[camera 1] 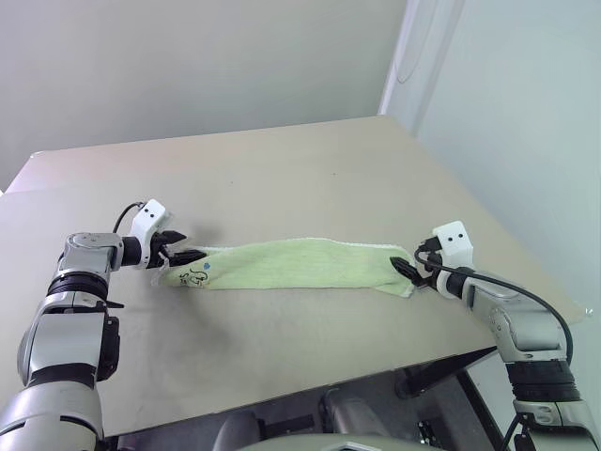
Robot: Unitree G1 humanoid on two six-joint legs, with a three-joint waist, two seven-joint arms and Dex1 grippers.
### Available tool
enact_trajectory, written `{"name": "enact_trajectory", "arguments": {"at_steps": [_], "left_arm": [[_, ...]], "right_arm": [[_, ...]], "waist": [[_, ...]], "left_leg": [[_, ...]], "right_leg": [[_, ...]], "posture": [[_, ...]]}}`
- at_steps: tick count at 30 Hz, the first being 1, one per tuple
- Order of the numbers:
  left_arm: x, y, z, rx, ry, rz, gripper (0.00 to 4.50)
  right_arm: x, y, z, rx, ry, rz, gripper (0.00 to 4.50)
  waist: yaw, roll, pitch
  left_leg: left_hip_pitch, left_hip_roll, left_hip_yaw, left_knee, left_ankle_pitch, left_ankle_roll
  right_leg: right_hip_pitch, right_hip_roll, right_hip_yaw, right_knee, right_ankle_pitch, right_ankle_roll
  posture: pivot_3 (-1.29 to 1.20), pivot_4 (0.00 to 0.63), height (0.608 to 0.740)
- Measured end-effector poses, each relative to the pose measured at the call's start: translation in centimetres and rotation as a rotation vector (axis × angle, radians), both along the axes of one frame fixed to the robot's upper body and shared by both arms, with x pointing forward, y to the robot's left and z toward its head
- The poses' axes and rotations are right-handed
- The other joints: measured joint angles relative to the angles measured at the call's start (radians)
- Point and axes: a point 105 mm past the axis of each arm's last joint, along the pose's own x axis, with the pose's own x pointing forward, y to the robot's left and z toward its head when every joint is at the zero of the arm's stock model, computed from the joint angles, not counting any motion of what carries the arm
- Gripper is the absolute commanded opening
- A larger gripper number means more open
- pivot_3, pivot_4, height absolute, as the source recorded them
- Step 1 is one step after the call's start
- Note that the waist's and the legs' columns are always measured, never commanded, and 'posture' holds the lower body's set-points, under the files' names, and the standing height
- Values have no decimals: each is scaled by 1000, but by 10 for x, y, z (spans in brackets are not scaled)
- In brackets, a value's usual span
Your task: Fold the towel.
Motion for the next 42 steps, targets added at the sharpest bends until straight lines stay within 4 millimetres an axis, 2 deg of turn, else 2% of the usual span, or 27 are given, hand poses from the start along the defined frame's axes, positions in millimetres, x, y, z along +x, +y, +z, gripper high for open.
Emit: {"name": "enact_trajectory", "arguments": {"at_steps": [10, 21, 28, 32, 39, 40, 42], "left_arm": [[-5, -2, -3, -23, 39, -22, 53], [-5, 1, 1, -62, 40, 0, 53], [14, 14, 25, -55, -56, 144, 53], [16, 19, 22, -24, -62, 179, 53], [18, 13, 18, 14, -99, 156, 53], [18, 12, 16, 11, -97, 149, 514], [18, 9, 14, 6, -93, 139, 1066]], "right_arm": [[0, -1, 0, -10, -1, -8, 4388], [0, -3, -1, -17, 1, -16, 4388], [0, -3, -1, -18, 1, -17, 4388], [0, -3, -1, -18, 1, -17, 4388], [0, -1, -2, -10, 4, -13, 4388], [-1, -1, -3, -8, 7, -10, 4388], [-3, 0, -5, -2, 17, -3, 4388]], "waist": [[0, 0, 0], [0, 0, 0], [-1, 0, 0], [-1, 0, 0], [1, 0, 0], [1, 0, 0], [1, 0, 0]], "left_leg": [[0, 0, 0, 0, 0, 0], [0, 0, 0, 0, 0, 0], [0, 0, 0, 0, 0, 0], [0, 0, 0, 0, 0, 0], [0, 0, 0, 0, 0, 0], [0, 0, 0, 0, 0, 0], [0, 0, 0, 0, 0, 0]], "right_leg": [[0, 0, 0, 0, 0, 0], [0, 0, 0, 0, 0, 0], [0, 0, 0, 0, 0, 0], [0, 0, 0, 0, 0, 0], [0, 0, 0, 0, 0, 0], [0, 0, 0, 0, 0, 0], [0, 0, 0, 0, 0, 0]], "posture": [[0, 0, 740], [0, 0, 740], [0, 0, 740], [0, 0, 740], [0, 0, 740], [0, 0, 740], [0, 0, 740]]}}
